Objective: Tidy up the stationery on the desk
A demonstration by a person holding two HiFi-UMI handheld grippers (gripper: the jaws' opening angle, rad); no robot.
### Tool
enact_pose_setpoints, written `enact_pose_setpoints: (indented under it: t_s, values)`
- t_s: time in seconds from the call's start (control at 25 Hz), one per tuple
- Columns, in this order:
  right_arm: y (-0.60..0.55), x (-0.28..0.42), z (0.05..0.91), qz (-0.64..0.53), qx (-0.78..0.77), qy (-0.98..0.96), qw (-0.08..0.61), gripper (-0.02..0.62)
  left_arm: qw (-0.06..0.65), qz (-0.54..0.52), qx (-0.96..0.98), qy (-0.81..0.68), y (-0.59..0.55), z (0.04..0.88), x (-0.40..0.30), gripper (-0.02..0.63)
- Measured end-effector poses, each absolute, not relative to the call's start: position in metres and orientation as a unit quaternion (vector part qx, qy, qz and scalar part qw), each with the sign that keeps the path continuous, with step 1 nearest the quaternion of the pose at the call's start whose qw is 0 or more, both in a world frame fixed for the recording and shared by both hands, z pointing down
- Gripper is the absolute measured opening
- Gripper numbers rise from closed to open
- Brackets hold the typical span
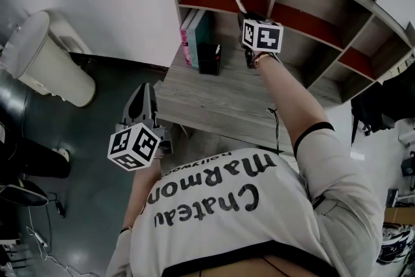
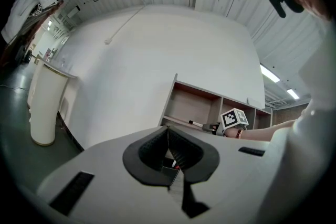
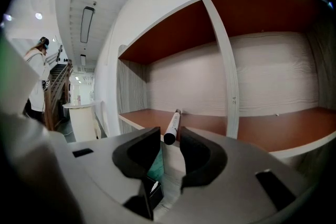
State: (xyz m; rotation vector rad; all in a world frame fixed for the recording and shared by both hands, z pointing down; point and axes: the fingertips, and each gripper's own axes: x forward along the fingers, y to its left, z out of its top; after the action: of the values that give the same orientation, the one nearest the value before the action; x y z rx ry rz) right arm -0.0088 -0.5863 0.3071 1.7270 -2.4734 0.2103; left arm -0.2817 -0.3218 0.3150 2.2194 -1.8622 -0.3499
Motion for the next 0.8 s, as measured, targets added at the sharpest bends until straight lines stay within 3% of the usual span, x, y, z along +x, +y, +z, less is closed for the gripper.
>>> enact_pose_setpoints:
  t_s: [0.36,0.8]
  values:
    - [-0.589,-0.004,0.307,0.058,0.591,-0.801,0.071,0.081,0.109,-0.121,0.751,-0.640,-0.321,0.314,-0.287,0.015]
    - [-0.578,0.002,0.311,0.096,0.590,-0.801,0.044,0.077,0.111,-0.123,0.755,-0.635,-0.320,0.315,-0.283,0.015]
